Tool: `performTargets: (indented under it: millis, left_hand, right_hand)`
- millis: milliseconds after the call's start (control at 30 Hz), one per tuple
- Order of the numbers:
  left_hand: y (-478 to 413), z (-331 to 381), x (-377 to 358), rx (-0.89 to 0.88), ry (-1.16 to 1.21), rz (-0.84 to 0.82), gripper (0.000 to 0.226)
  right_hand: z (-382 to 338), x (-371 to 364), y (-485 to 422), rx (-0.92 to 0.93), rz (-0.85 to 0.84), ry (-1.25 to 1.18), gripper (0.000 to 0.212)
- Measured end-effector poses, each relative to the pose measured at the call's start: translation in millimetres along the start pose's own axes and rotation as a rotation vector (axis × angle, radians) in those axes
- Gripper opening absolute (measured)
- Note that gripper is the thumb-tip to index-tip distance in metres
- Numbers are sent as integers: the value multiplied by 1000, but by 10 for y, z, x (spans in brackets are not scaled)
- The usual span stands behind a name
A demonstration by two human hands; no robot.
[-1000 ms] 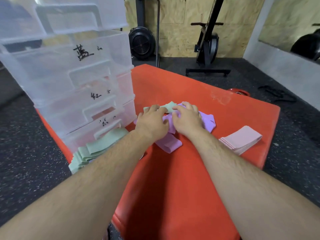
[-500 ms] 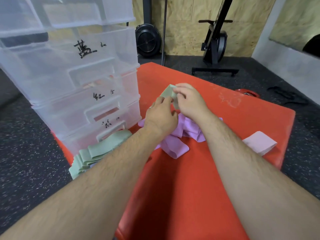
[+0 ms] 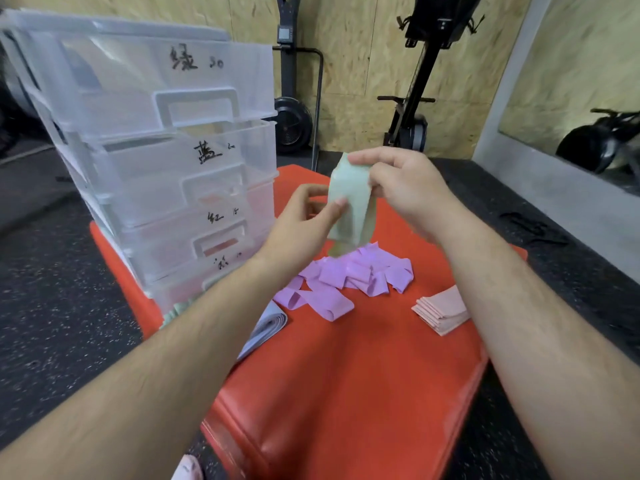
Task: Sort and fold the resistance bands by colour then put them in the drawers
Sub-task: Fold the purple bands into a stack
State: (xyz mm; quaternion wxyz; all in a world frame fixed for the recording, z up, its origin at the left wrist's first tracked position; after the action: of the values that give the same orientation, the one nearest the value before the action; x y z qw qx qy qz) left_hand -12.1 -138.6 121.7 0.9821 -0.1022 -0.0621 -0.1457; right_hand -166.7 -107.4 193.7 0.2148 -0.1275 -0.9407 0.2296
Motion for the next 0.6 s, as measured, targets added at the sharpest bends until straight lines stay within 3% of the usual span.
performTargets:
  millis: [100,200,267,433,600]
  left_hand:
    - [191,-14,23,86,17,-67,30]
    - [333,18,116,133,166,-121,15]
    - [381,31,226,151,244,-113,11]
    - [450,70,464,181,359,-64,8]
    - [419,153,628,122,530,-32,17]
  right_hand:
    - [-40,-129,229,-74,-123,-78,52]
    - [-74,-265,416,-79,-226,-119,60]
    - [-97,-320,508,-79,-254,-98,51]
    - [-119,-373,582,-27,-141,31,10]
    - [-126,-564,536,-78,-195,174,38]
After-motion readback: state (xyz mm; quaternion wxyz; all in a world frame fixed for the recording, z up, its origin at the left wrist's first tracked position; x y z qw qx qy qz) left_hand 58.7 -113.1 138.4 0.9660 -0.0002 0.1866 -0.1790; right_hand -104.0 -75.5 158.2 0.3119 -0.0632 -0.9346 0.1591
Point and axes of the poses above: each hand's wrist, its own y-axis away from the middle knuckle, its own x-axis out of the back of the hand, z = x × y, the point moved 8 cm from there along -y, towards the middle knuckle, and after that the axes turned 6 degrees about x, right-handed, at the moved point
